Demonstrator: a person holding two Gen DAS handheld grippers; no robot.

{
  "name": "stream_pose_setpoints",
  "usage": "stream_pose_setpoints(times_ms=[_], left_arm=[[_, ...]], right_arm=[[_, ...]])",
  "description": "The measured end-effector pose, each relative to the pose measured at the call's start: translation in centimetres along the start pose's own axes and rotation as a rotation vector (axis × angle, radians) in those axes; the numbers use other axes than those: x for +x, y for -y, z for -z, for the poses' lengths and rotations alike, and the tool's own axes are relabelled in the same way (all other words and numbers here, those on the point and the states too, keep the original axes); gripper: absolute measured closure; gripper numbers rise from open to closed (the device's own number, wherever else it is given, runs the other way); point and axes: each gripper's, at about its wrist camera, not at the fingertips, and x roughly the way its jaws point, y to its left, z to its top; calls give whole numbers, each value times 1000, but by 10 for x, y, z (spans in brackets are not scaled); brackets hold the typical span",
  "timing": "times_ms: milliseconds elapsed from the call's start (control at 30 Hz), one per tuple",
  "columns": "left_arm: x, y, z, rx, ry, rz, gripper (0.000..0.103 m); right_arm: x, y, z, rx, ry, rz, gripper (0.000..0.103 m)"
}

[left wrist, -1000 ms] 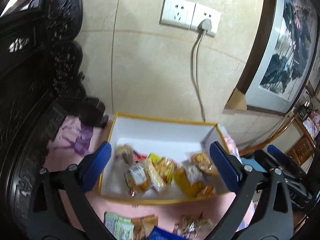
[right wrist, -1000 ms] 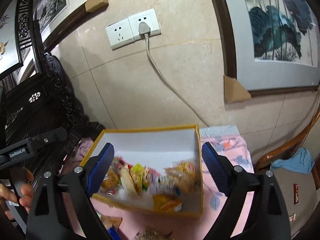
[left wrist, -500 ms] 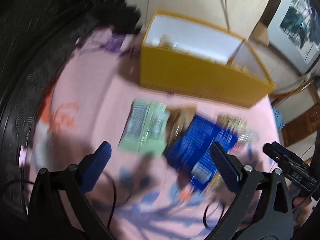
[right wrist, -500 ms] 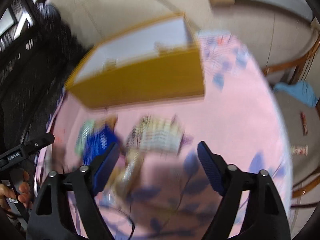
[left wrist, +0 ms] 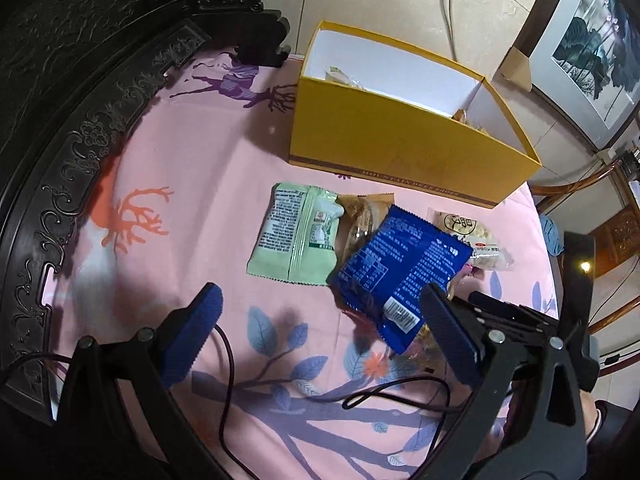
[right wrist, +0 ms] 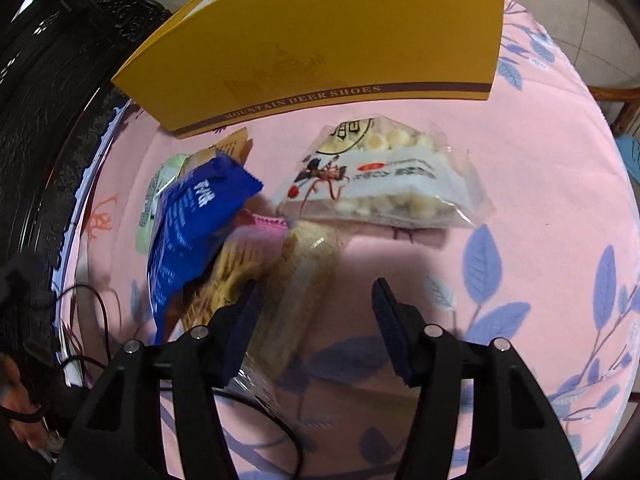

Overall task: Organize snacks
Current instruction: 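Move both tools back over the remaining snack pile, then grasp a sesame bar with the right tool while the left tool grasps the blue bag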

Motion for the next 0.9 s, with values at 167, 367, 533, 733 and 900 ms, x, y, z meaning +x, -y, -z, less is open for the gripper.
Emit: stream_pose_setpoints(times_ms=[167,367,533,733,900], left_arm=[[3,-1,3,-11,-9,1,2],[6,9,1,38,-2,15,2],[18,36,2,204,3,41,2],[52,80,5,468,-4,82,2],[83,80,-8,478,-53,145,2]], right_arm=[[10,-18,3,-113,1,85,43],[9,-21,13,-210,18,122,73],[-2,-1,27,-173,4,88,74],[-10,11,36,-166,5,50,74],[-12,10,35,-172,6,45,73]])
